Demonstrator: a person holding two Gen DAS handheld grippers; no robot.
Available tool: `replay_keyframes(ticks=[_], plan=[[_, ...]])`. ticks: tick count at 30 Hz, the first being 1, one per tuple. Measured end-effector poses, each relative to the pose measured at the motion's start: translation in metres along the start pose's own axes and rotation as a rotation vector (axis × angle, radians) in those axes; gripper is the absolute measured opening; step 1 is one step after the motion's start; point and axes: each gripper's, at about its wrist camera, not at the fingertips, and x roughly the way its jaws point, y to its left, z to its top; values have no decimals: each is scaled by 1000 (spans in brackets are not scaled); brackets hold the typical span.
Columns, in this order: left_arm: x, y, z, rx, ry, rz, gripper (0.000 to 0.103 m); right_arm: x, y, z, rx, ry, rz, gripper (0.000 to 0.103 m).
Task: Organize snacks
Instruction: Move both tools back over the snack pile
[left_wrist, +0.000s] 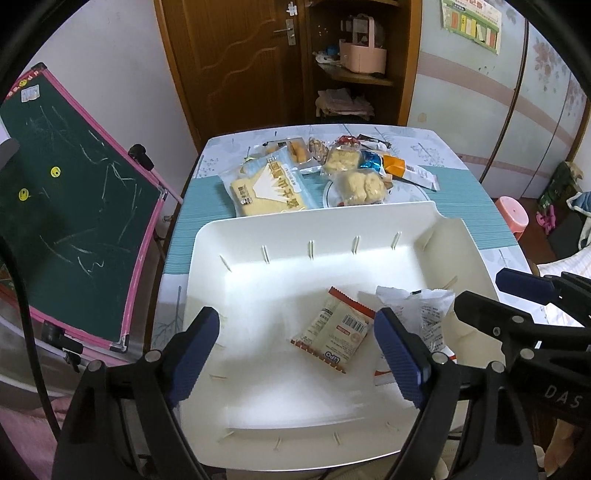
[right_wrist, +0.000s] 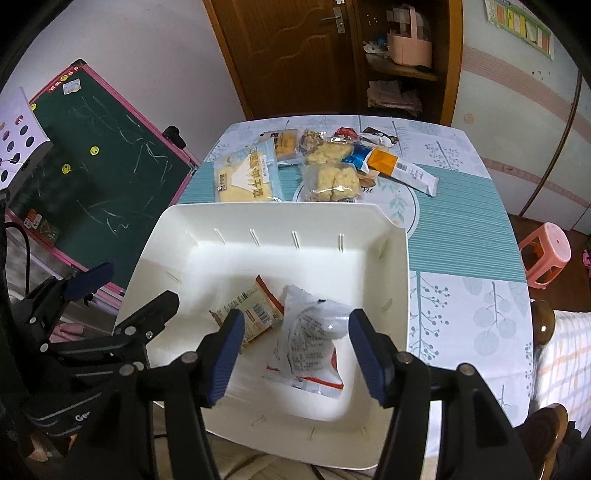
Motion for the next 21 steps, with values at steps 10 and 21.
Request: replay_keyframes(ticks=[10,21], plan=[[9,4,0,-10,18,-10,85,6,1,2,-2,15,-2,59],[22,10,8,-17,25,-15,85,22,2,8,-5,54,0,59]])
